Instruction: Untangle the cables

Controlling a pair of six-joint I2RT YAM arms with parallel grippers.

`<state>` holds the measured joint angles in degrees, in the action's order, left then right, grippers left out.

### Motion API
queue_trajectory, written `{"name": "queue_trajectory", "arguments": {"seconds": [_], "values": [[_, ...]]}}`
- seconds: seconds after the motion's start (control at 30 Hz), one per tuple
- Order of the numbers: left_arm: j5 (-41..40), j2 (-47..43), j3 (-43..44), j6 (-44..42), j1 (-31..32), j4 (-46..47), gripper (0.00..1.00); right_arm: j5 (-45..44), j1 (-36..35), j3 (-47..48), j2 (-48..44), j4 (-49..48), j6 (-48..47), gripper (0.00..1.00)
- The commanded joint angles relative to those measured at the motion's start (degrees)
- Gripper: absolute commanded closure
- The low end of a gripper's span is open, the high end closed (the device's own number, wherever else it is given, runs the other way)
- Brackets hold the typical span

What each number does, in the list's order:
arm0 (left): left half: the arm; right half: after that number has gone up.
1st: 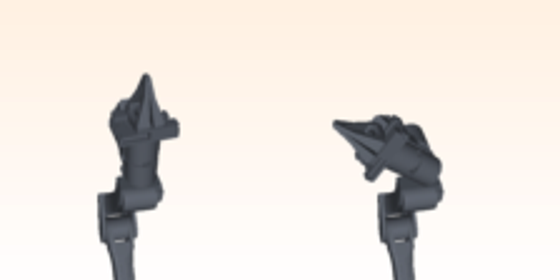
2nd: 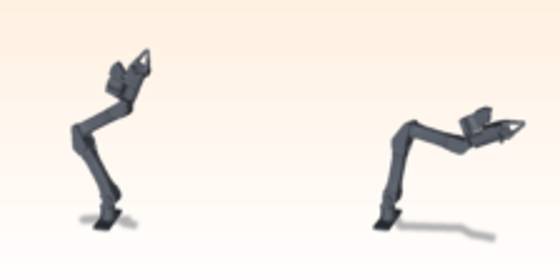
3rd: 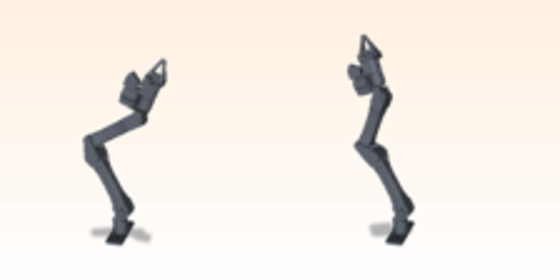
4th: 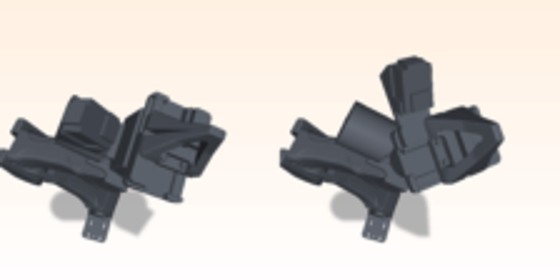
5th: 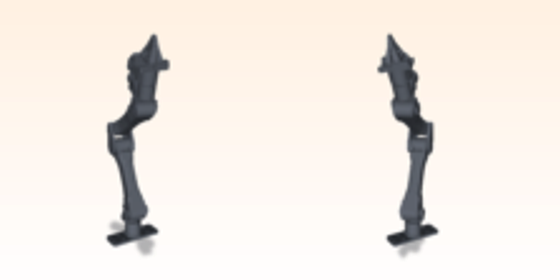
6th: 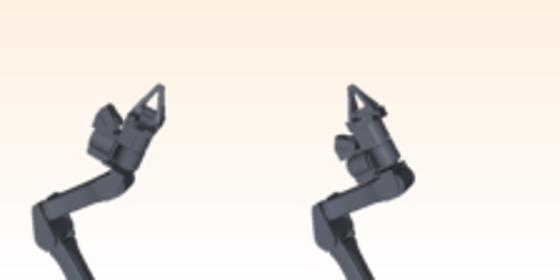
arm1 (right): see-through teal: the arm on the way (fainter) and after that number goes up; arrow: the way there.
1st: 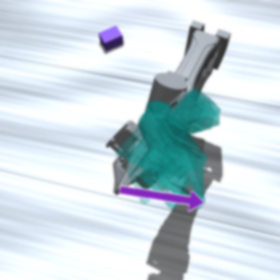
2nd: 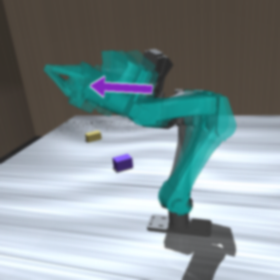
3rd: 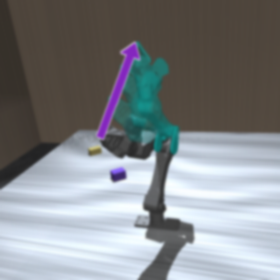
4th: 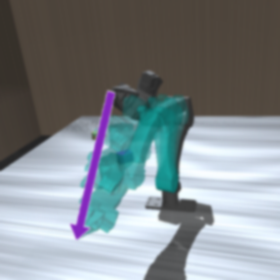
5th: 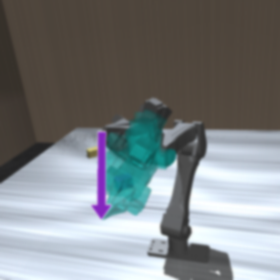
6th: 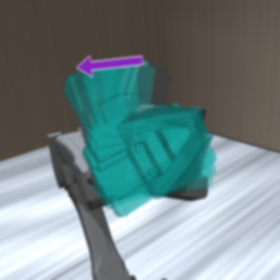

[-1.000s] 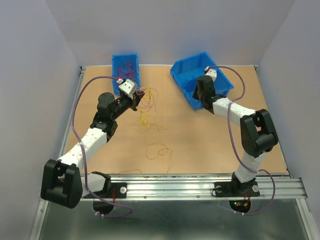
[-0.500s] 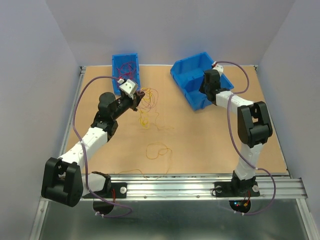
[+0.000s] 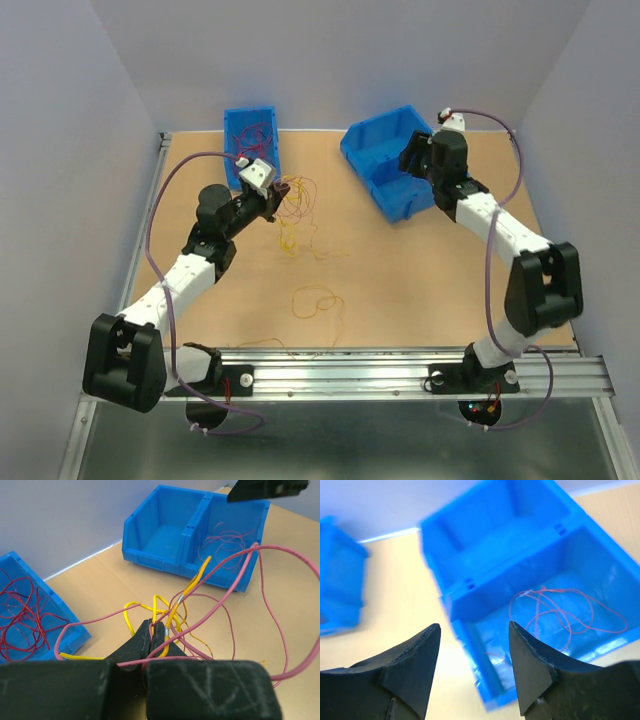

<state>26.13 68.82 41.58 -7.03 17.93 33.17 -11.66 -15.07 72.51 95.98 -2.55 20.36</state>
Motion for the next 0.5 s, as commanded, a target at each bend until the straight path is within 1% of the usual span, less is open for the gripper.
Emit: {"name": "queue_trajectory", "arguments": {"seconds": [0.0,0.03,0.07,0.1,0.13,0.17,0.2,0.23,0.27,0.4,0.47], "values": [[1.0,0.1,1.0,-0.4,0.5,2.8,1.0,11.3,-0.7,-8.2,-10.5,-9.1,-3.7,0.37],[1.2,0.3,1.1,-0.4,0.7,2.6,1.0,15.3,-1.0,-11.1,-12.3,-15.1,-4.4,0.32],[1.2,0.4,1.1,-0.5,0.7,2.6,1.0,23.4,-1.1,-16.4,-13.8,-18.8,-4.8,0.28],[1.4,0.5,1.2,-0.6,0.8,2.5,1.0,27.7,-1.1,-19.7,-16.4,-22.7,-4.8,0.24],[1.3,0.9,1.4,-1.0,1.0,2.4,1.0,32.0,-1.2,-22.3,-17.4,-31.6,-4.1,0.2],[1.5,1.1,1.7,-1.1,1.0,2.3,1.0,36.1,-1.2,-24.4,-17.9,-36.0,-3.1,0.18],[1.6,1.3,1.8,-1.0,1.1,2.2,1.0,42.9,-1.3,-27.8,-18.7,-39.7,-0.9,0.18],[1.6,1.7,2.5,-0.8,1.3,1.5,1.0,45.9,-1.6,-28.5,-18.7,-44.3,-0.2,0.18],[1.9,1.8,2.9,-0.3,1.4,0.9,1.0,50.6,-2.2,-28.7,-18.6,-45.0,-0.1,0.19],[2.8,1.9,4.1,-0.6,2.5,-1.2,1.0,56.3,-6.7,-28.7,-16.8,-45.2,-6.7,0.2],[2.7,2.5,4.5,-1.1,3.2,-1.3,1.0,59.5,-8.3,-28.1,-15.8,-45.2,-8.6,0.2]]}}
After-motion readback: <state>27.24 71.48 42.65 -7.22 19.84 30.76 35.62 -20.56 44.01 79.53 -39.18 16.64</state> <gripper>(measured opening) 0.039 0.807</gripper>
